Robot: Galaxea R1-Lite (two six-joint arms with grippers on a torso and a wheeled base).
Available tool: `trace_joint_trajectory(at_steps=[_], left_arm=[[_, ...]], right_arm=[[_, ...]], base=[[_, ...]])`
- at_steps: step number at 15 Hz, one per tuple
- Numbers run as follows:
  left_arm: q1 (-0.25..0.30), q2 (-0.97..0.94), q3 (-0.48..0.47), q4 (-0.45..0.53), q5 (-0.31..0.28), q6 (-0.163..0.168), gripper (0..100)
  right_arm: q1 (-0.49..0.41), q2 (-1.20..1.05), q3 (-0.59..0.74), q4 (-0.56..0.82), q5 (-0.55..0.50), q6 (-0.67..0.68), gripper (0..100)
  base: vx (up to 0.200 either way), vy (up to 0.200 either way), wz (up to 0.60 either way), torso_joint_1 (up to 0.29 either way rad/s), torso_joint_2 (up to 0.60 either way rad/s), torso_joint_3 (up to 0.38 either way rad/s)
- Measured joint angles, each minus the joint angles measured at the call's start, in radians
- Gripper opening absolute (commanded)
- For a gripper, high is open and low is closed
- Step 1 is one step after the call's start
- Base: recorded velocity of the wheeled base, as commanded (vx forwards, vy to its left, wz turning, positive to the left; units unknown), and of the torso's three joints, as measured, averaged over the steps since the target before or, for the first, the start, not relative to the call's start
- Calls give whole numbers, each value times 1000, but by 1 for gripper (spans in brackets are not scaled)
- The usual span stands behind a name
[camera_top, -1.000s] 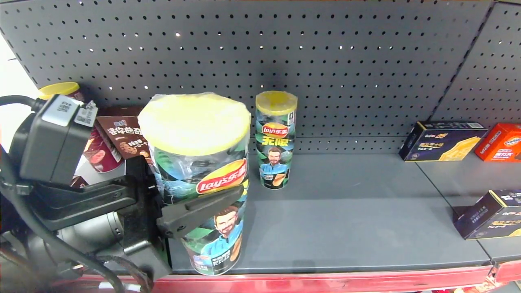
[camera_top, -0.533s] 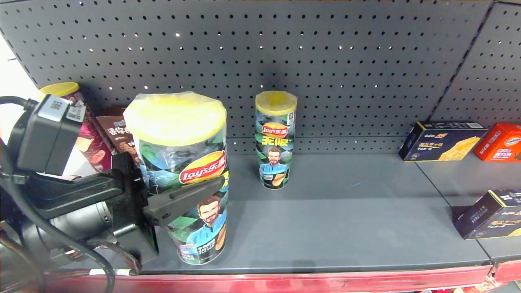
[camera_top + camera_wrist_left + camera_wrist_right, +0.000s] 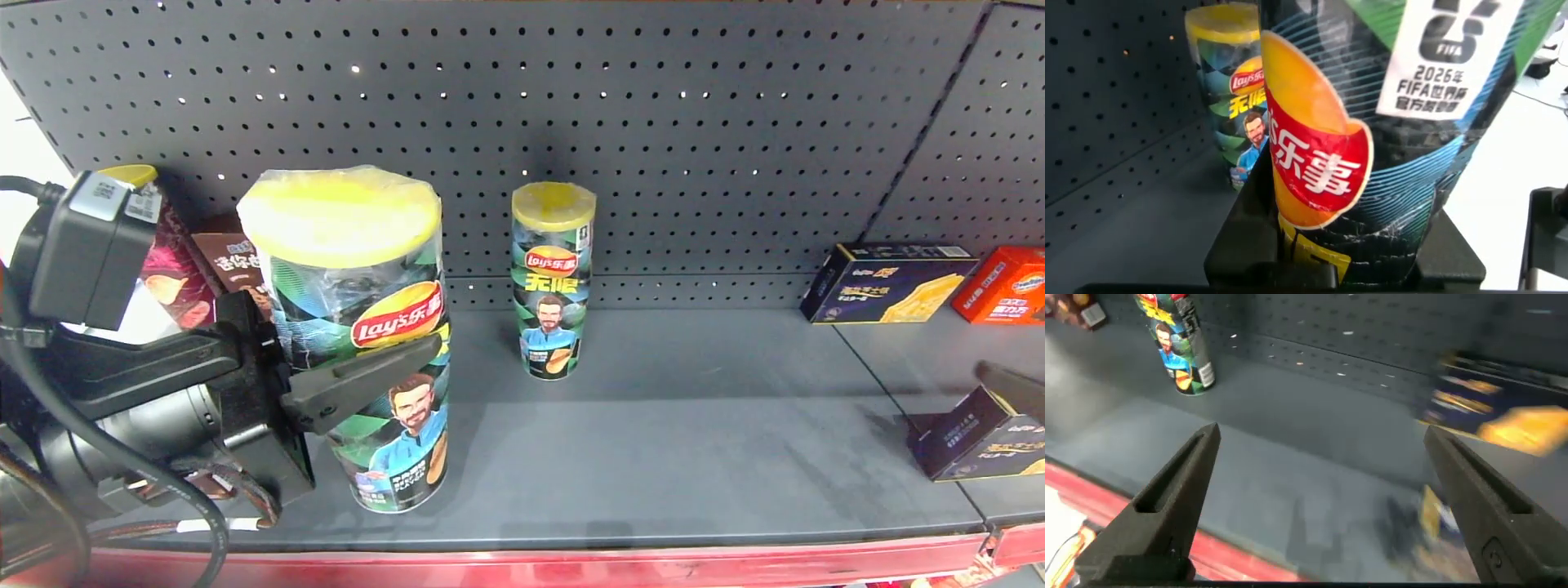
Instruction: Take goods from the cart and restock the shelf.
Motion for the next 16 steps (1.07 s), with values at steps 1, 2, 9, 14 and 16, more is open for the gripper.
trace_joint_trajectory(at_steps=[1,2,9,14,16], left_arm=[[0,-1,0,1,0,-1,0],[2,-2,0,2,0,-1,0],[22,-5,-10,4,5,-3,0],[31,-5,-46,40,5,-16,0],[48,-5,-52,40,4,-16,0]], right_arm=[[14,66,-9,-51,9,-1,100],[24,128,-18,-93,23,-3,100],[39,475,-190,-232,210,-9,100],[20,667,-375,-310,510,-60,100],[19,729,-437,-317,698,-77,100]], base=[[0,0,0,0,0,0],[0,0,0,0,0,0],[0,0,0,0,0,0],[0,0,0,0,0,0],[0,0,0,0,0,0]])
